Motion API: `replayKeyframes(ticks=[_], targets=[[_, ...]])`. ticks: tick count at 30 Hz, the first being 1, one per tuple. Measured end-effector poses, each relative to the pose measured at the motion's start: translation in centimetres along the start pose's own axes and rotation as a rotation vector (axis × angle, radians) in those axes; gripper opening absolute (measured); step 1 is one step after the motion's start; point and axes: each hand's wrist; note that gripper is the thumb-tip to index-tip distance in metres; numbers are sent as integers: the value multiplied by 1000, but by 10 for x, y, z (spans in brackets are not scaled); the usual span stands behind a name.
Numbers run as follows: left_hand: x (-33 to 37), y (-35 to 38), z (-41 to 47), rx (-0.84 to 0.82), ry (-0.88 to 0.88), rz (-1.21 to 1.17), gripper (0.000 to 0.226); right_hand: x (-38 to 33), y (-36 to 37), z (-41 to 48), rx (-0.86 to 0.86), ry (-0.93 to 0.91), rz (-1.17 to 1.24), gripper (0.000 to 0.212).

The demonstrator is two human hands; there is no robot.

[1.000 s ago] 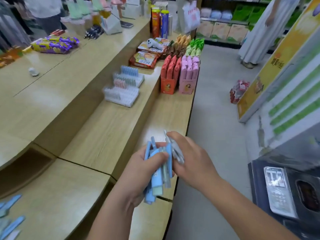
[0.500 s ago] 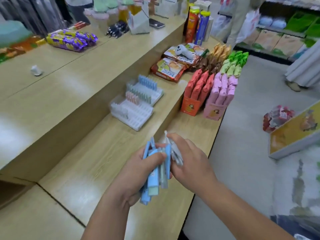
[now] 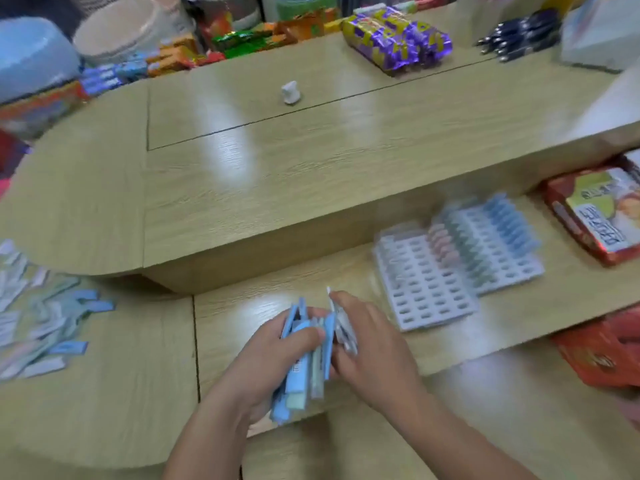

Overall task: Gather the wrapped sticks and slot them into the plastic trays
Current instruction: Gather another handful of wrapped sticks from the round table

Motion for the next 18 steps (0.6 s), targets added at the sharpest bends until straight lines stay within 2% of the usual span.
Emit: replayKeyframes(ticks=[4, 7, 9, 11, 14, 16, 18], targets=[[-11, -14, 52, 208, 34, -85, 23, 35, 34, 63, -133, -90, 4, 70], [-29, -21, 85, 299, 27, -159, 21, 53, 57, 89, -202, -117, -41, 69], [-39, -25, 101, 324, 5, -197, 22, 64, 65, 96, -170, -160, -111, 69], [-45, -28, 113, 333, 26, -184, 28, 71, 71, 101, -69, -198, -174, 62], [-47, -26, 127, 535, 113, 34, 22, 75, 71, 108, 20, -174, -284, 60], [-45, -17, 135, 728, 185, 228, 19, 79, 71, 113, 32, -131, -324, 72], [-45, -6, 142, 898, 229, 396, 25, 80, 72, 113, 24, -118, -325, 81]])
Point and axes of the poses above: each hand's wrist, its own z-axis towards the middle knuckle, its own y-axis out of the palm, x = y × z, and after that the axes turned 2 degrees about -y, right-handed
